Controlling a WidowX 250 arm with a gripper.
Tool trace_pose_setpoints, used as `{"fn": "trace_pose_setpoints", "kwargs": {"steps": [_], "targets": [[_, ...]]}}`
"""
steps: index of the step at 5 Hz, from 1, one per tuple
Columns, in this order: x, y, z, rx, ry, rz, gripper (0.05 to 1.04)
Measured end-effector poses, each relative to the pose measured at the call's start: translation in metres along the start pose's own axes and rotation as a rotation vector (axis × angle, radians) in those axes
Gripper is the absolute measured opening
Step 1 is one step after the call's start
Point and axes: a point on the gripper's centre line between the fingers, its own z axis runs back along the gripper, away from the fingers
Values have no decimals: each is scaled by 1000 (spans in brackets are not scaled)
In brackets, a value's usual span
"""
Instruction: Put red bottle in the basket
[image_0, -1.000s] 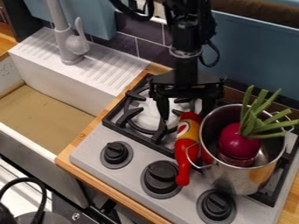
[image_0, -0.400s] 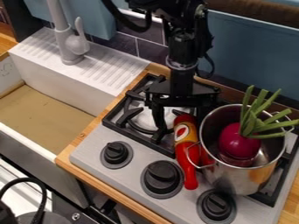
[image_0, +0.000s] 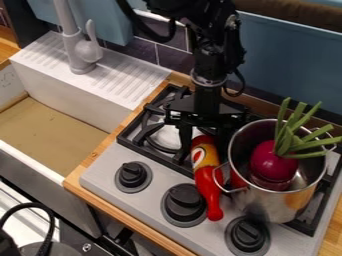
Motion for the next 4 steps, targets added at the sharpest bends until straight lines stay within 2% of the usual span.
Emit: {"fn": "trace_pose_setpoints", "kwargs": {"steps": [2, 3, 4], "targets": [[1, 6, -2, 38, -19, -36, 603], [5, 9, 5, 76, -2, -95, 603], [15, 16, 14, 93, 8, -146, 603]]}}
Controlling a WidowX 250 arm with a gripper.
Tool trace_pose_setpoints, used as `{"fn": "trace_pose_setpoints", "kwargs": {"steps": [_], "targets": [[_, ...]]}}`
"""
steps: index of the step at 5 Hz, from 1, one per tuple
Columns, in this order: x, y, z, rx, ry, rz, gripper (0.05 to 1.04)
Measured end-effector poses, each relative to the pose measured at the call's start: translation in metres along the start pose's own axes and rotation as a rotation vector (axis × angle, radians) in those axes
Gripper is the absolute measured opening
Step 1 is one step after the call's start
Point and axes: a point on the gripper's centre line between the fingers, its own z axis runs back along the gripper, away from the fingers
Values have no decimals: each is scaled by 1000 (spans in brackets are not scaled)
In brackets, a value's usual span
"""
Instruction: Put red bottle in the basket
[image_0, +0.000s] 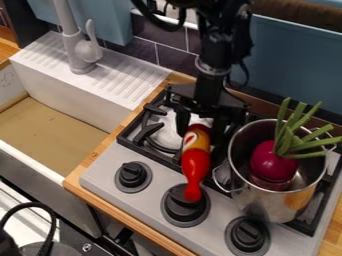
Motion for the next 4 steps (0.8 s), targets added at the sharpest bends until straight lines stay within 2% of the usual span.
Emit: {"fn": "trace_pose_setpoints", "kwargs": {"steps": [1, 2, 3, 4], "targets": [[13, 8, 16, -2, -57, -24, 603], [21, 17, 31, 28, -133, -36, 603], [29, 24, 53, 7, -236, -42, 603], [30, 18, 69, -33, -250, -3, 603]]}}
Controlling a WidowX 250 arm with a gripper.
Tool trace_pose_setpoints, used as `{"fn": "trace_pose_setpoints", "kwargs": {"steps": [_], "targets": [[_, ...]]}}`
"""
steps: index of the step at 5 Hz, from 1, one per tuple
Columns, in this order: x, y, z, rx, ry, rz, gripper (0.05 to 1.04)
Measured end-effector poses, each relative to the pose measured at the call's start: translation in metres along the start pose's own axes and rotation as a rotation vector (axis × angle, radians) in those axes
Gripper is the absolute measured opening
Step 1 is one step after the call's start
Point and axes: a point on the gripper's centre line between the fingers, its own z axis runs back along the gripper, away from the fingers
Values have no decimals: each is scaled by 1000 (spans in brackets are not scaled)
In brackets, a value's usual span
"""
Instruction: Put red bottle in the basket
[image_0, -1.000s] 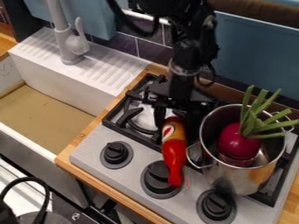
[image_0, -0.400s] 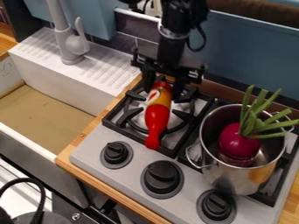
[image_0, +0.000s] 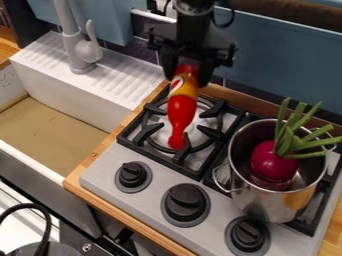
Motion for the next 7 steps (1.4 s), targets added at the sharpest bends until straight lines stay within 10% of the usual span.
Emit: {"fn": "trace_pose_setpoints", "kwargs": {"steps": [3, 7], "targets": [[0, -69, 40, -74, -86, 55, 603], [-12, -105, 33, -47, -191, 2, 603]]}}
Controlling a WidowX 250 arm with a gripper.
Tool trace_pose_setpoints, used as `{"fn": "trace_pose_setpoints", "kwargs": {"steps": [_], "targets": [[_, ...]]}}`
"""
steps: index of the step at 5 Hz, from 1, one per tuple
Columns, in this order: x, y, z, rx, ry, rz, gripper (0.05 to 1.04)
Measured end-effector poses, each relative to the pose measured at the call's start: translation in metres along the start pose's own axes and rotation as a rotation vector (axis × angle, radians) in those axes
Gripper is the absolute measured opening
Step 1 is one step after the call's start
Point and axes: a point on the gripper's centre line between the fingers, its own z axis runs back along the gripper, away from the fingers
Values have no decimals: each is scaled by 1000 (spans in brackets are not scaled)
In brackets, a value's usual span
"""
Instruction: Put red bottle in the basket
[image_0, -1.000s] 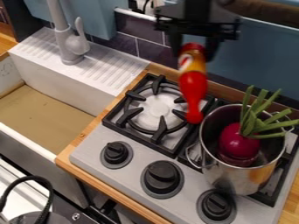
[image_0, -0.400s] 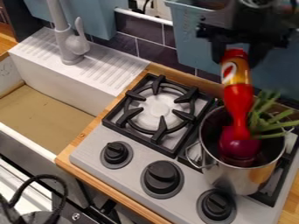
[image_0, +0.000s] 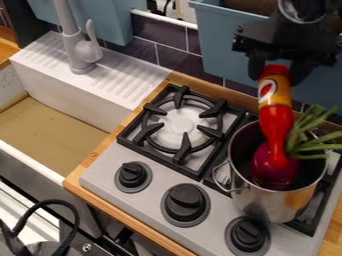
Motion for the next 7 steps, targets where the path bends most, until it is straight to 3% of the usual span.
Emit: {"fn": "trace_pose_setpoints", "kwargs": {"steps": [1, 2, 3, 4, 5, 7], "targets": [[-7, 0, -4, -2, 2, -16, 603], [-12, 6, 3, -34, -30, -33, 603], [-13, 8, 4, -42, -9, -40, 675], [-12, 9, 7, -50, 20, -40, 948], [-10, 10, 7, -42, 13, -53, 999], [-11, 9, 8, -50, 27, -60, 999]]}}
